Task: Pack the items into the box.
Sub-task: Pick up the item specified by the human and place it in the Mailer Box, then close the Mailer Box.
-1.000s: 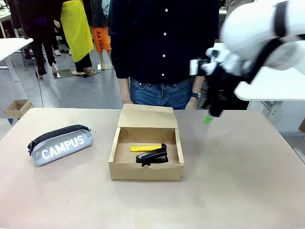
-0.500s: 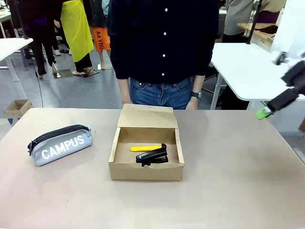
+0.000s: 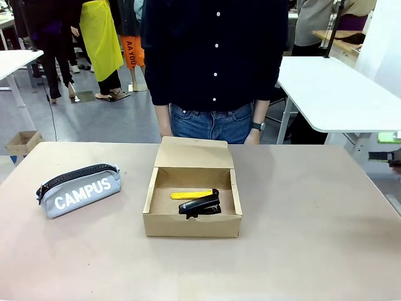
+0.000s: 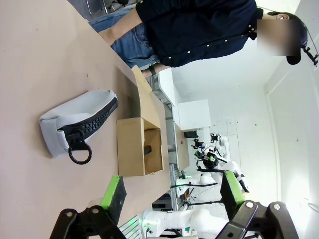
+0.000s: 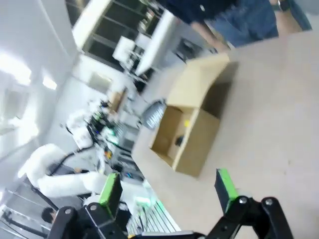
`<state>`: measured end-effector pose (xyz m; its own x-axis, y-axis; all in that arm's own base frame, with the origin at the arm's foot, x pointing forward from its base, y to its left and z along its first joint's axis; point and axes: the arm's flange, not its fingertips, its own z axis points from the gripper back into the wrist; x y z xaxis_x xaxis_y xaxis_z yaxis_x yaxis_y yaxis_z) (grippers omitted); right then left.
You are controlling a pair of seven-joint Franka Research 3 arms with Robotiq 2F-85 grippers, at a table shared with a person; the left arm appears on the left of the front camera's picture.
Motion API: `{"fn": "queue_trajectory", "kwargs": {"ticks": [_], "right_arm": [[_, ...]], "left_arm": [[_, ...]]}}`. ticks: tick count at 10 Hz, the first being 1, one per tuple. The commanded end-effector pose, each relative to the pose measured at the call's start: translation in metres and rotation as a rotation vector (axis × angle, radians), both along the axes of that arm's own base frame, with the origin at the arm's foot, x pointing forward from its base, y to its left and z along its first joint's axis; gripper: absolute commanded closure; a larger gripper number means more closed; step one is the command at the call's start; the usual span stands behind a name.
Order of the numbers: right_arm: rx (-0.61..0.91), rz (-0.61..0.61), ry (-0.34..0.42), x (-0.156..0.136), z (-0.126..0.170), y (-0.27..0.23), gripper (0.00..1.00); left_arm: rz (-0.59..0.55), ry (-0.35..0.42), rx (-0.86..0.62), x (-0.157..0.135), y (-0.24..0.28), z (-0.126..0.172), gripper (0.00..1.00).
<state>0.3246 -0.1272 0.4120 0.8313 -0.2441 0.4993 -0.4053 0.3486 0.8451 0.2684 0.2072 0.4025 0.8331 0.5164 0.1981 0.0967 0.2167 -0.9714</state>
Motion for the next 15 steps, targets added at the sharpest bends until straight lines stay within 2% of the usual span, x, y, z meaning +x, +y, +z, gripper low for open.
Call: {"fn": "queue_trajectory", "kwargs": {"ticks": [1, 15], "right_arm": [[-0.089, 0.045, 0.03, 0.0024, 0.0054, 0.0085, 0.0], [-0.089, 0.045, 0.03, 0.0024, 0.0054, 0.0085, 0.0]], "left_arm": [[0.003, -0.033, -0.012, -0.0004, -0.0023, 0.0002, 0.0], [0.003, -0.033, -0.012, -0.0004, -0.0023, 0.0002, 0.0]]}}
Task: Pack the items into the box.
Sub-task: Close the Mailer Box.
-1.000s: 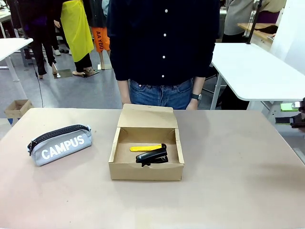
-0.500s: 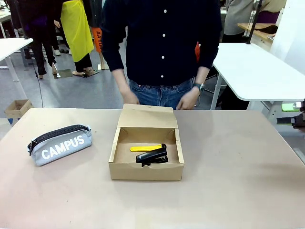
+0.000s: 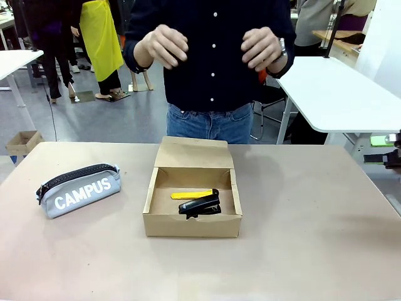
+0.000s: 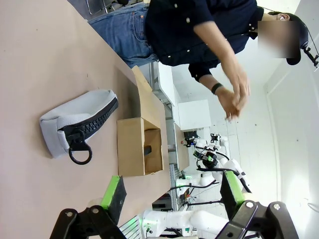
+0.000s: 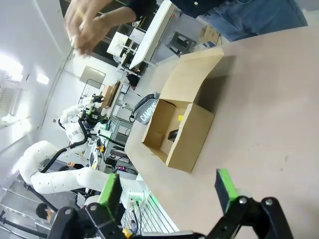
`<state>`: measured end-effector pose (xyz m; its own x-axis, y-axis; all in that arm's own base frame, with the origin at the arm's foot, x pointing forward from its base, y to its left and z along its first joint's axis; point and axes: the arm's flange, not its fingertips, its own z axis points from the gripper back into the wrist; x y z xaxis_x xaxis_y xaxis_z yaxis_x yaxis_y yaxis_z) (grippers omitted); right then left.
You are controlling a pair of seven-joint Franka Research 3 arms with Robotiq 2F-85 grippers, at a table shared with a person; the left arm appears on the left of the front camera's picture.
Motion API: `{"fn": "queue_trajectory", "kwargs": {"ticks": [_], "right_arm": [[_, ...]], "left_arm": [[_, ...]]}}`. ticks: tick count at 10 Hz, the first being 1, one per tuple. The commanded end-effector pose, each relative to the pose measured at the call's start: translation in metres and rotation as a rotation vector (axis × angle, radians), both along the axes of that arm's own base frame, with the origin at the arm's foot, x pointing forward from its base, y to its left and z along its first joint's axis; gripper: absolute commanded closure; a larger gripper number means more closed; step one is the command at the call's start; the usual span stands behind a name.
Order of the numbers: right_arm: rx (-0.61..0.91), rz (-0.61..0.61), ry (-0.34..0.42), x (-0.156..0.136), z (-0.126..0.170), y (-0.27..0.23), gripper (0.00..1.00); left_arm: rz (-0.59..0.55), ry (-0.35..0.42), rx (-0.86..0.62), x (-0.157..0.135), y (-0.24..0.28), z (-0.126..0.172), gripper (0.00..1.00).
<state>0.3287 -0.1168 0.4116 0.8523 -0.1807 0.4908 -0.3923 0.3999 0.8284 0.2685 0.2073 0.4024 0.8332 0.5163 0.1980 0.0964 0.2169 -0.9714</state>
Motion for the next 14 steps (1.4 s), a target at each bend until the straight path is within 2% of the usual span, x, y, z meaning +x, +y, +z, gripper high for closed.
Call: {"fn": "queue_trajectory", "kwargs": {"ticks": [1, 14], "right_arm": [[-0.013, 0.015, 0.001, -0.0017, 0.0058, -0.0019, 0.0], [-0.013, 0.015, 0.001, -0.0017, 0.0058, -0.0019, 0.0]], "left_arm": [[0.003, -0.034, -0.013, -0.0005, -0.0024, 0.0003, 0.0], [0.003, -0.034, -0.013, -0.0005, -0.0024, 0.0003, 0.0]]}}
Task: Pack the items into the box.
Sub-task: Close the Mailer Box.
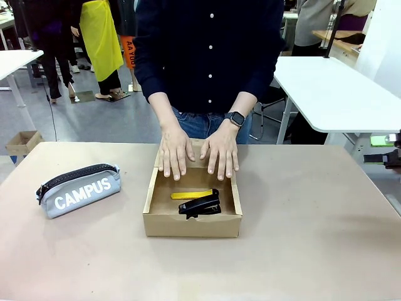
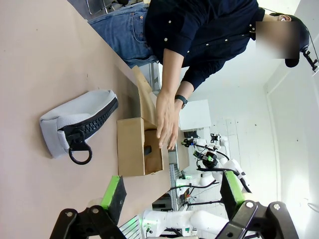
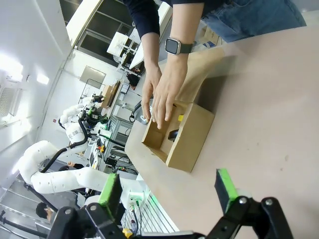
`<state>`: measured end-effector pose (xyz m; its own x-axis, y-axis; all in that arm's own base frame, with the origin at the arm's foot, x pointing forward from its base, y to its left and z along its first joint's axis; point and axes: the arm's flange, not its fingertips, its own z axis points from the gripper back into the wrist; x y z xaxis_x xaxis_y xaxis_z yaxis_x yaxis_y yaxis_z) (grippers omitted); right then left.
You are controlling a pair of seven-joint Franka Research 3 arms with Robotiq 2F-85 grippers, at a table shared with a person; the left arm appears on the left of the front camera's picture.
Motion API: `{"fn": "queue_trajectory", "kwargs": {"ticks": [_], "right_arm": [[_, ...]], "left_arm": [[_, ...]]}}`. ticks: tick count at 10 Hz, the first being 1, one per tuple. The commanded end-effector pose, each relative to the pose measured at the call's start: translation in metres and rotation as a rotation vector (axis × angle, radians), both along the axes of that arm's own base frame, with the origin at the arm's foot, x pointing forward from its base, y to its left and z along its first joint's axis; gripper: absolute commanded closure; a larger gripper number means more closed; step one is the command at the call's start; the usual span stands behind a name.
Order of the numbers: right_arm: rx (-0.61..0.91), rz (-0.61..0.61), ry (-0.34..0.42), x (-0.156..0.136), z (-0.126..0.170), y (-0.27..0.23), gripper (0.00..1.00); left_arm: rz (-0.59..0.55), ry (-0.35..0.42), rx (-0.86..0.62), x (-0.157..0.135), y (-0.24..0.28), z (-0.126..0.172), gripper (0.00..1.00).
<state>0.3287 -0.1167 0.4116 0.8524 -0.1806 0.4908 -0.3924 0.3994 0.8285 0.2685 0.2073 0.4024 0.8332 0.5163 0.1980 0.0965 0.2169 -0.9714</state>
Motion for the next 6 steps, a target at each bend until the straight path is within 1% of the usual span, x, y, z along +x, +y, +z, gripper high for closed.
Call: {"fn": "queue_trajectory", "kwargs": {"ticks": [1, 2, 3, 4, 5, 6], "right_arm": [[0.0, 0.0, 0.0, 0.0, 0.0, 0.0, 0.0], [-0.003, -0.014, 0.029, 0.011, -0.011, 0.012, 0.0], [-0.015, 0.009, 0.067, 0.03, -0.026, 0.031, 0.0], [-0.006, 0.031, 0.083, 0.052, -0.039, 0.056, 0.0], [-0.011, 0.062, 0.115, 0.075, -0.054, 0.085, 0.0], [0.025, 0.096, 0.148, 0.089, -0.064, 0.11, 0.0]], "left_arm": [[0.0, 0.0, 0.0, 0.0, 0.0, 0.0, 0.0], [-0.11, 0.075, -0.025, 0.011, -0.015, -0.007, 0.0], [-0.119, 0.125, -0.044, 0.029, -0.035, -0.017, 0.0], [-0.182, 0.18, -0.092, 0.049, -0.063, -0.027, 0.0], [-0.16, 0.21, -0.09, 0.069, -0.094, -0.036, 0.0], [-0.256, 0.263, -0.126, 0.08, -0.124, -0.041, 0.0]]}}
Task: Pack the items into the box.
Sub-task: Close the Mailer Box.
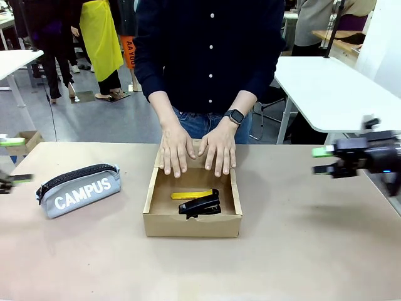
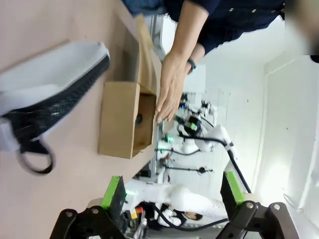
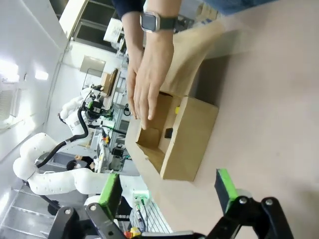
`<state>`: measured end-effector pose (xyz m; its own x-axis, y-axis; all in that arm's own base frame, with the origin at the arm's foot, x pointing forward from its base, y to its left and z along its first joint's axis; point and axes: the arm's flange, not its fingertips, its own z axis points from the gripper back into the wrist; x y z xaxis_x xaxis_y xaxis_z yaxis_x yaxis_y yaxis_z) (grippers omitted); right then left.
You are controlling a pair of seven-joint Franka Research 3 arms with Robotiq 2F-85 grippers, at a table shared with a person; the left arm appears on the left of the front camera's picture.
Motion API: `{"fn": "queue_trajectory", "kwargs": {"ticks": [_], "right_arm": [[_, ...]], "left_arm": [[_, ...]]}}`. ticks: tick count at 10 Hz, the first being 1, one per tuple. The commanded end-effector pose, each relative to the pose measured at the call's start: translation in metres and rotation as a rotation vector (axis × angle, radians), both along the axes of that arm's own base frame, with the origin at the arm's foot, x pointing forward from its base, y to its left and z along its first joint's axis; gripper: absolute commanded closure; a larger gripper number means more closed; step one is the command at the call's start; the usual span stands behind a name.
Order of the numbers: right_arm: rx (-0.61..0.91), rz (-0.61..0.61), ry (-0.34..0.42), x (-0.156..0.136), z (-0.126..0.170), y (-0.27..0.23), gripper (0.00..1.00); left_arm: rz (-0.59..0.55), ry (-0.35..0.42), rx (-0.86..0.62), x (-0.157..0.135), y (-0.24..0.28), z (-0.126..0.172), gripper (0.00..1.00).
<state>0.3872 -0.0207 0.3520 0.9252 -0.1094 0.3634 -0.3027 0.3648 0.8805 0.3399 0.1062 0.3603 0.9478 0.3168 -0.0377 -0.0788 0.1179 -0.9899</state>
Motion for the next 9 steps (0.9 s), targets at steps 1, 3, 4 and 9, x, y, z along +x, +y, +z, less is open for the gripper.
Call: {"fn": "queue_trajectory", "kwargs": {"ticks": [1, 3, 4, 9], "right_arm": [[0.053, 0.01, 0.05, 0.044, -0.014, 0.042, 0.0], [0.008, 0.056, 0.128, 0.067, -0.032, 0.096, 0.0], [0.015, 0.076, 0.137, 0.075, -0.034, 0.11, 0.0], [0.026, 0.085, 0.114, 0.06, -0.039, 0.108, 0.0]], "left_arm": [[-0.105, 0.093, -0.036, 0.019, -0.05, -0.005, 0.0], [-0.226, 0.136, -0.082, 0.031, -0.109, -0.018, 0.0], [-0.255, 0.147, -0.088, 0.036, -0.133, -0.022, 0.0], [-0.249, 0.125, -0.067, 0.028, -0.126, -0.025, 0.0]]}}
